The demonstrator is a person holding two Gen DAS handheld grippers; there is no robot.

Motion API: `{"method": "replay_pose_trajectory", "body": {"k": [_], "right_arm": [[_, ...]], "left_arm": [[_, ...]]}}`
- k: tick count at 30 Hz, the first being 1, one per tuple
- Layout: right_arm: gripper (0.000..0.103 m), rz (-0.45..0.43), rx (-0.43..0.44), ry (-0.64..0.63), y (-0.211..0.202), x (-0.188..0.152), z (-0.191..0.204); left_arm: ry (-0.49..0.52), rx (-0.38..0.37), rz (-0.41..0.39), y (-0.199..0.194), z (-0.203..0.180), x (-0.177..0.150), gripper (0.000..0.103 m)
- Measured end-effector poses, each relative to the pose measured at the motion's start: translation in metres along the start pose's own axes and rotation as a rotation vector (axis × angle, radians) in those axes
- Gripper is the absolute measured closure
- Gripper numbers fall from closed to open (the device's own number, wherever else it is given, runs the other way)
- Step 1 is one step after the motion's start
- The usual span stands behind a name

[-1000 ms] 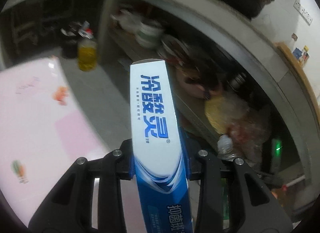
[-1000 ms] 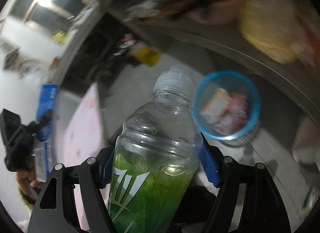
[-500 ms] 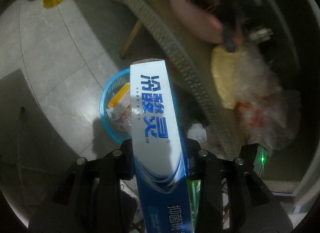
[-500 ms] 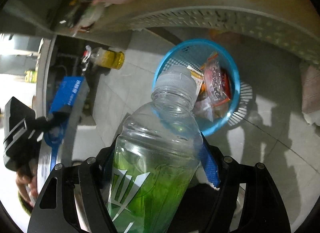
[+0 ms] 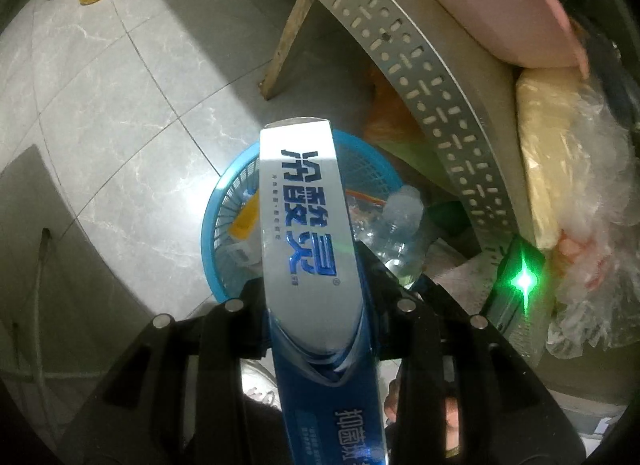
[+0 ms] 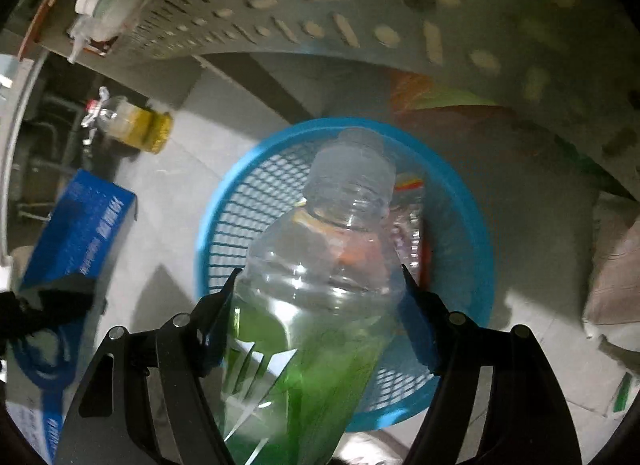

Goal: Collect trash

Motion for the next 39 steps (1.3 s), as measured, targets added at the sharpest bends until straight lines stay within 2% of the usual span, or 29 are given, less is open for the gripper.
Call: {"method": "replay_pose_trajectory", "body": {"k": [3, 7, 11, 16, 19, 20, 21, 23, 26, 32, 35, 36, 39], "right_arm": [[0.028, -0.064, -0.006, -0.021, -0.013, -0.002, -0.003], [0.027, -0.118, -0.041, -0.025, -0.026, 0.005, -0.004], [0.027, -0.166, -0.041, -0.039, -0.049, -0.002, -0.002], [0.027, -0.168, -0.043, -0.046, -0.072, -0.018, -0.006], [0.027, -0.148, -0.049, -0.033, -0.076, -0.029, -0.012], [0.027, -0.143, -0.052, -0.031, -0.075, -0.032, -0.013], [0.027, -0.138, -0.057, -0.027, -0.078, -0.036, -0.015], [0.027, -0.133, -0.057, -0.030, -0.081, -0.043, -0.016], [0.027, -0.136, -0.059, -0.042, -0.094, -0.052, -0.017], [0.027, -0.139, -0.044, -0.047, -0.120, -0.074, -0.014], [0.027, -0.146, -0.037, -0.077, -0.141, -0.086, -0.006], [0.027, -0.149, -0.039, -0.099, -0.150, -0.090, 0.000], [0.027, -0.174, -0.045, -0.187, -0.180, -0.101, 0.020]], "left_arm": [[0.015, 0.010, 0.000, 0.006, 0.000, -0.001, 0.070], [0.018, 0.017, 0.010, 0.018, 0.000, 0.001, 0.070], [0.029, 0.020, 0.008, 0.026, -0.005, 0.005, 0.069], [0.063, -0.005, 0.014, 0.038, -0.024, 0.005, 0.069], [0.081, -0.069, 0.045, 0.047, -0.040, -0.002, 0.067], [0.089, -0.090, 0.059, 0.050, -0.044, -0.003, 0.058], [0.098, -0.098, 0.075, 0.051, -0.048, -0.007, 0.045], [0.096, -0.096, 0.063, 0.046, -0.049, -0.009, 0.037], [0.096, -0.122, 0.031, 0.023, -0.050, -0.009, 0.034], [0.095, -0.150, -0.097, -0.055, -0.036, -0.019, 0.032], [0.117, -0.158, -0.206, -0.115, -0.024, -0.046, 0.031], [0.122, -0.162, -0.237, -0.132, -0.025, -0.050, 0.030], [0.130, -0.133, -0.356, -0.192, -0.009, -0.093, 0.022]]}}
Point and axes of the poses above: each gripper's, at about its wrist camera, not at the fingertips, and y roughly the way its jaws point, z to its left, x to its top, the point moved 8 cm from there along y, roughly the way its jaws point, and after that the axes turned 12 degrees about x, right-handed, at the moved point
